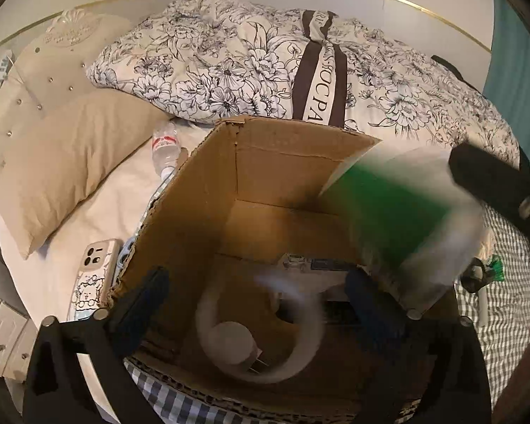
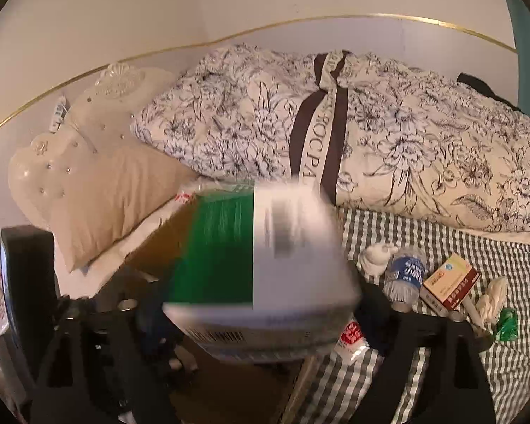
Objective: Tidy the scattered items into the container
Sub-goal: 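Carry the tape roll and medicine box to the cardboard box and release, then move both grippers back over the remaining items on the cloth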
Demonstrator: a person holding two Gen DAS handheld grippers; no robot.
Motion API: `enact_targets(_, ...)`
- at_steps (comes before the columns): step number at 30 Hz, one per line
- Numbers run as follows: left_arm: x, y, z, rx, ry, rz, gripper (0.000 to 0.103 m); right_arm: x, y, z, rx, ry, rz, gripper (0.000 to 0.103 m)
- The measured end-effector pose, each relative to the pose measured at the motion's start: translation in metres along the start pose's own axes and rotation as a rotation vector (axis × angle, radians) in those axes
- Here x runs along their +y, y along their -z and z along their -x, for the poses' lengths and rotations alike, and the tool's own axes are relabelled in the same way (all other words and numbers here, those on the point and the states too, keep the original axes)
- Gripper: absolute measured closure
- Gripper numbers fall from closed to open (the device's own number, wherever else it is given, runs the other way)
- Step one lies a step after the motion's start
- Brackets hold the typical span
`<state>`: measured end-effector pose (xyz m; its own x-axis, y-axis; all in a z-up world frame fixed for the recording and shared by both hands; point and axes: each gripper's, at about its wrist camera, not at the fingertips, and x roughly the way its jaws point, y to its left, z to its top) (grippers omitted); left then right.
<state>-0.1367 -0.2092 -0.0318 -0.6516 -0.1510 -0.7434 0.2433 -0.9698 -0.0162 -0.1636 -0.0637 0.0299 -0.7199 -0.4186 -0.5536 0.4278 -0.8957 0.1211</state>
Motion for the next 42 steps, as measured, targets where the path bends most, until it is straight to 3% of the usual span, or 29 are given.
enact_targets(3,-0.001,0.001,0.003,0.008,0.003,0.001,0.0,0.0,-0.001,0.01,-0.041,0.006,0.001,0.011)
enact_targets(12,-0.014,0.005,0.035,-0.015,0.019,-0.002,0.0,-0.031,0.009,0.045,-0.037,0.049,-0.077,0.011)
enact_targets(24,-0.08,0.03,0.093,-0.045,0.1,-0.08,0.0,-0.085,0.053,0.131,-0.038,0.194,-0.111,0.011)
enact_targets(29,-0.108,0.045,0.109,-0.052,0.124,-0.117,0.0,-0.124,0.078,0.172,-0.047,0.26,-0.181,0.011)
enact_targets(42,-0.181,0.078,0.108,-0.019,0.174,-0.198,0.0,-0.197,0.125,0.23,-0.049,0.356,-0.307,0.011)
